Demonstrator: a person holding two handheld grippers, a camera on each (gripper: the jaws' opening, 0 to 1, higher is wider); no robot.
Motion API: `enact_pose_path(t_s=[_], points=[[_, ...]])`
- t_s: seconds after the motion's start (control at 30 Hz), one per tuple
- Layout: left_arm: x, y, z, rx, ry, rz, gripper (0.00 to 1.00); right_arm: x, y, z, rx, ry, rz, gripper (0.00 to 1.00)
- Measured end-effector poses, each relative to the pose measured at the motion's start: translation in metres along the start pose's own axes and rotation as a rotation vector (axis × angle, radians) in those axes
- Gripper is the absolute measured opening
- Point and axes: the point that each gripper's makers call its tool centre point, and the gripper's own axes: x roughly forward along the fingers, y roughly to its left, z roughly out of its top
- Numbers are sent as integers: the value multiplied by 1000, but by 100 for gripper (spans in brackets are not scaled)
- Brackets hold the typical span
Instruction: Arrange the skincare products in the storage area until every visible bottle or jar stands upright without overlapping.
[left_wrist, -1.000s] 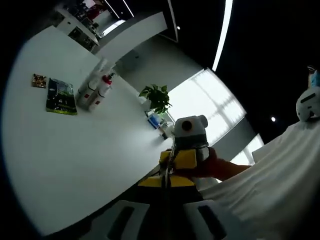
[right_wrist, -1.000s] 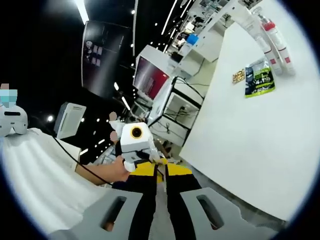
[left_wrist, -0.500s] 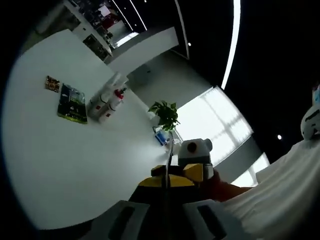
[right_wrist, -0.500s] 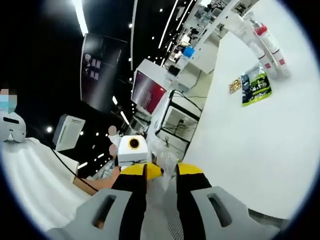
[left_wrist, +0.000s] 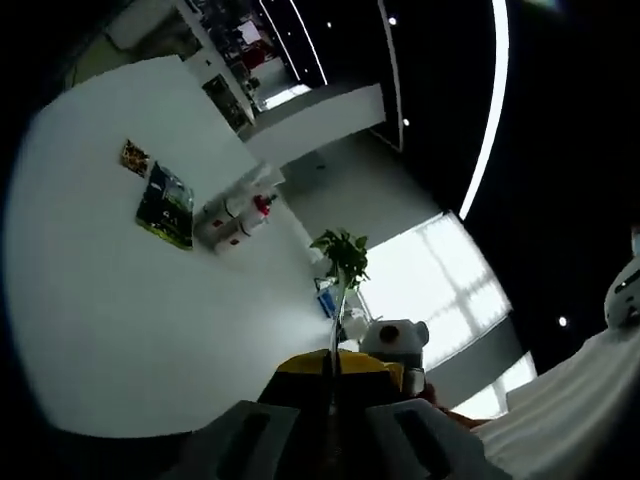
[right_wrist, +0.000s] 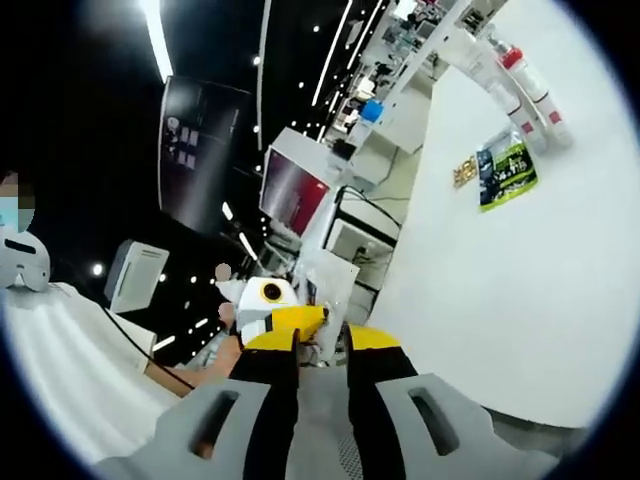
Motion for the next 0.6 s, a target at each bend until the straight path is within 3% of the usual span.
enact_pose_path(t_s=[0.1,0.13,0.2,0.23,0.37,0.5,0.6], points=[[0,-2,-1,-48,-16,-16,0,-1,1,9,25,-48,10,12],[0,-2,1,-92,-45,-24,0,-2,2,14,34,-68,15,8],[0,-2,1,-116,-64,-39,0,-2,-2,15,23,-67,-5,2],[1,-1,0,-110,-57,-30,0,-3,-7,14,-12,-58,-39,1],[1,1,-2,-116,-50,-21,1,-2,-4,10,-17,-41,-43,0],[0,6,-5,-122,-5,-4,3,-3,-8,5,29,6,-54,0],[-2,7,0,-118,-9,1,7,-3,-4,6,41,23,-42,0]])
